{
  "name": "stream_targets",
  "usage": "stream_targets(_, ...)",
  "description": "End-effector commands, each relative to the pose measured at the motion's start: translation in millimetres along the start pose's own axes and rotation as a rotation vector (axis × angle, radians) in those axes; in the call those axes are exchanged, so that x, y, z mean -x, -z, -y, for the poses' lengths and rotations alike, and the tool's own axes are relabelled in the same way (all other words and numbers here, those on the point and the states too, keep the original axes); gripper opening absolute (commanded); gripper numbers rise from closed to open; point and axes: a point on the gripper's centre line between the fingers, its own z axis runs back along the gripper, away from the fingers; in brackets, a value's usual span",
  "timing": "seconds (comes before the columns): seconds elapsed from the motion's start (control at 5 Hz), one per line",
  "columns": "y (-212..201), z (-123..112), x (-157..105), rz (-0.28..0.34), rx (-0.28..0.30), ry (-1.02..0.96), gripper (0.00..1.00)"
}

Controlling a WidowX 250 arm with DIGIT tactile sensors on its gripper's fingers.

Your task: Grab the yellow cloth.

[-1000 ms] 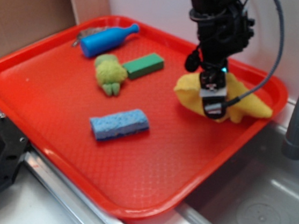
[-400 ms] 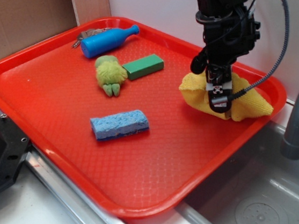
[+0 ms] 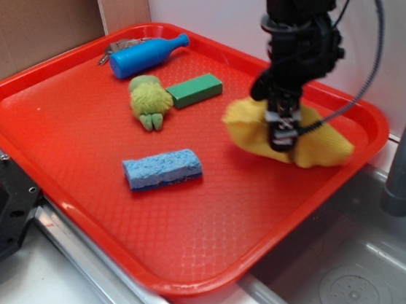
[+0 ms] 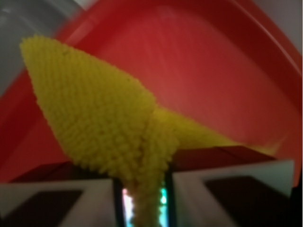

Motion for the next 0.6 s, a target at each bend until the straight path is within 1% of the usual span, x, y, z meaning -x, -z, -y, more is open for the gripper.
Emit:
stream_targets(0.0,-134.1,-19.9,71.2,0.001,-0.066,-0.473,0.00)
stream_targets(0.2,-168.0,-23.5,102.0,0.040,-0.043,-0.726,0.00)
stream_targets(0.4,-191.2,-35.6,120.6,0.073,-0.009,-0.913,0.00)
